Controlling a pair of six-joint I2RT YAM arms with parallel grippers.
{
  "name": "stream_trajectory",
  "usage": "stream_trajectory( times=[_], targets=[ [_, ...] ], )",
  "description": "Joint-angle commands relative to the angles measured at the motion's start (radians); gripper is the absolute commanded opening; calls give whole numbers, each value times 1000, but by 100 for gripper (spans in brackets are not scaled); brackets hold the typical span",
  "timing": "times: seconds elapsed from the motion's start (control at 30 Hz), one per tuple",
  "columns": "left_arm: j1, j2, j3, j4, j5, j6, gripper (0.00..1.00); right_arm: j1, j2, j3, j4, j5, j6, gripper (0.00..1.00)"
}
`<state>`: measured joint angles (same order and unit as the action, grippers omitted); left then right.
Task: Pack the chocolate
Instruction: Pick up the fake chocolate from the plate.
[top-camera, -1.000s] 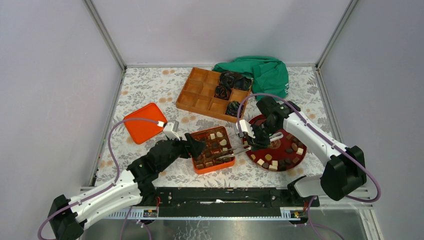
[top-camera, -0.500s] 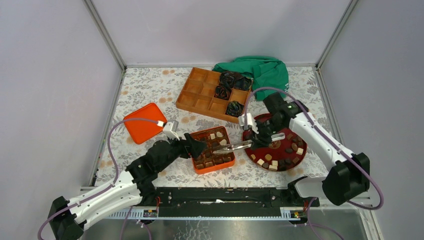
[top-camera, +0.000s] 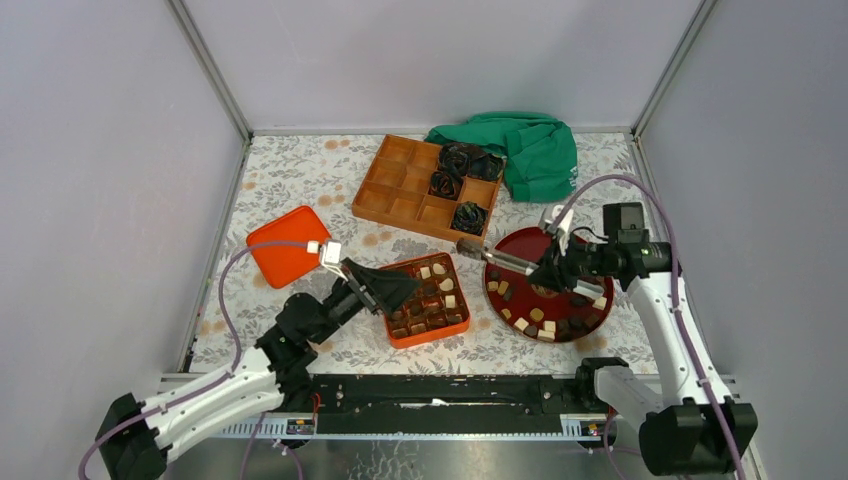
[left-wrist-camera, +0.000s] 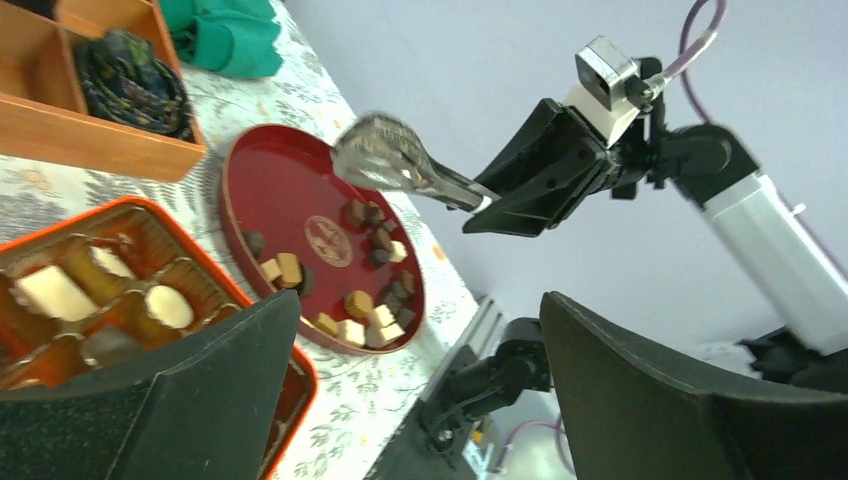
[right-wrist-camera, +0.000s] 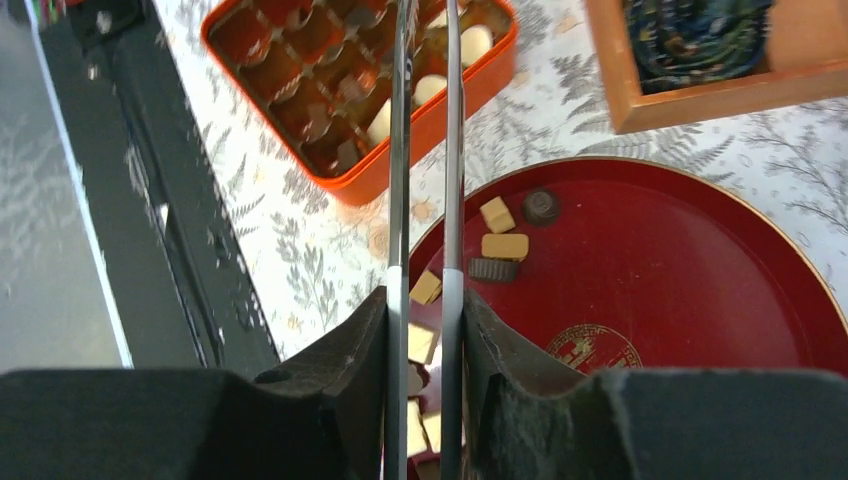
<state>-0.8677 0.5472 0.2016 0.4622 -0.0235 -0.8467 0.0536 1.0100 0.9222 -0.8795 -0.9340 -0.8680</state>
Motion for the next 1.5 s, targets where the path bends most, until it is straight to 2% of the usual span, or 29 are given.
stream_trajectory(
  times=[0.0, 0.1, 0.37, 0.6, 0.73, 0.93, 1.13, 1.3, 1.47],
  targets=[
    [6, 125, -25, 361, 61, -149, 98, -91, -81, -46, 191, -133, 226, 35],
    [4, 224, 26, 369, 105, -152, 96, -126, -110, -72, 236, -134, 292, 35],
    [-12, 354, 185, 106, 111, -75, 91, -161, -145, -91, 231, -102, 302, 35],
    [-17, 419, 154, 278, 62, -189, 91, -174, -158, -107, 238, -112, 302, 35],
    [-18, 442, 194, 243, 63, -164, 91, -176, -160, -106, 228, -97, 296, 36],
    [-19, 389, 225, 10, 28, -40, 92, -176, -118, -37, 89, 24, 181, 36],
    [-16, 246, 233, -274, -112, 112, 95, -177, -10, 82, -109, 172, 75, 39],
    [-11, 105, 257, -506, -217, 213, 99, -177, 16, 103, -191, 302, 26, 41],
    [-10, 34, 275, -638, -269, 235, 99, -177, 25, 105, -253, 383, -25, 42]
  ],
)
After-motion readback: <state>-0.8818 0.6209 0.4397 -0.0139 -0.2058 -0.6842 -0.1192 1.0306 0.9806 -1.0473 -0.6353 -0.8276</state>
